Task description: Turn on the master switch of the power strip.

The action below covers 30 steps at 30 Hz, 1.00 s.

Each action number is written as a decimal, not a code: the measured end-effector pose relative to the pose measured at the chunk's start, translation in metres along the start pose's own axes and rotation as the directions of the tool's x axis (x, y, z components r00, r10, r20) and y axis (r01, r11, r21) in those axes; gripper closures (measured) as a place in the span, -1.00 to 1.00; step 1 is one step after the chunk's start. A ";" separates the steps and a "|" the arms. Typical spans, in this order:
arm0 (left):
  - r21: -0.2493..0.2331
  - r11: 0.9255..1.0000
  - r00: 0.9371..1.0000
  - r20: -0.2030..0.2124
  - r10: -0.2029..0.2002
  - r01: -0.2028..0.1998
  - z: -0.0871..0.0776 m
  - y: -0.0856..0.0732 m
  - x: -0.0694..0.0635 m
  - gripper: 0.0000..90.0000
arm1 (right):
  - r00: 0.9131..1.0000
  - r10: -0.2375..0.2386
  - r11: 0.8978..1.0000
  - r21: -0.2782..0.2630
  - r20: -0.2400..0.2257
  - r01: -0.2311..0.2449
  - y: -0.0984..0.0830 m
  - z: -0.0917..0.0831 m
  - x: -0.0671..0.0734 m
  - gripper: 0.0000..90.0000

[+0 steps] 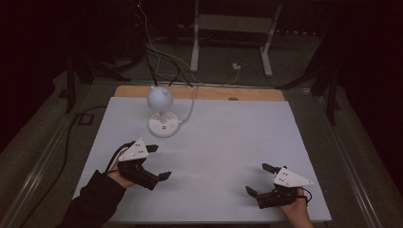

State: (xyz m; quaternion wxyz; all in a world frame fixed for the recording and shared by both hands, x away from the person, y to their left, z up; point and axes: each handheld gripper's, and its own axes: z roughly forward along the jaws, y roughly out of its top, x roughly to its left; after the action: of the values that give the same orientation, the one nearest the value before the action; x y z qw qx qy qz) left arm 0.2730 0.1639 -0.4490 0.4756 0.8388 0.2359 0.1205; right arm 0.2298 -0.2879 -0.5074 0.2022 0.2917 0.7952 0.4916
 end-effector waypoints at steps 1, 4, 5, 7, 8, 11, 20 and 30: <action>0.002 1.000 1.000 -0.005 -0.002 0.002 0.002 0.001 0.001 -1.00 | 1.000 0.003 1.000 -0.001 -0.001 -0.003 0.000 0.000 0.000 -1.00; 0.006 1.000 1.000 -0.028 -0.013 0.014 0.008 0.002 0.004 -1.00 | 1.000 0.004 1.000 -0.001 0.000 -0.004 0.000 0.000 0.000 -1.00; 0.008 1.000 0.999 -0.036 -0.020 0.020 0.010 0.002 0.005 -1.00 | 1.000 0.005 1.000 -0.002 0.000 -0.005 0.000 0.000 0.000 -1.00; 0.008 1.000 0.999 -0.041 -0.025 0.025 0.014 0.003 0.006 -1.00 | 1.000 0.005 1.000 0.000 -0.002 -0.005 0.000 0.000 0.000 -1.00; 0.010 1.000 0.998 -0.055 -0.025 0.025 0.016 0.004 0.006 -1.00 | 1.000 0.004 1.000 0.000 -0.002 -0.004 0.000 0.000 0.000 -1.00; -0.001 0.999 0.996 -0.078 -0.045 0.046 0.021 0.006 0.009 -1.00 | 1.000 0.004 1.000 -0.003 -0.003 -0.004 0.000 0.000 0.000 -1.00; -0.022 0.996 0.986 -0.142 -0.086 0.084 0.039 0.011 0.017 -0.99 | 1.000 0.004 1.000 -0.002 -0.005 -0.004 0.000 0.000 0.000 -1.00; -0.045 0.989 0.967 -0.209 -0.148 0.141 0.052 0.015 0.026 -0.98 | 1.000 0.004 1.000 -0.003 -0.008 -0.004 0.000 0.000 0.000 -1.00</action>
State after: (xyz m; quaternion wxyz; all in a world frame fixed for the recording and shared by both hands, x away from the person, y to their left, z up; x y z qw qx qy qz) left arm 0.3217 0.1323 -0.4637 0.4676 0.7946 0.3440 0.1778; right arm 0.2298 -0.2879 -0.5073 0.1985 0.2910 0.7947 0.4944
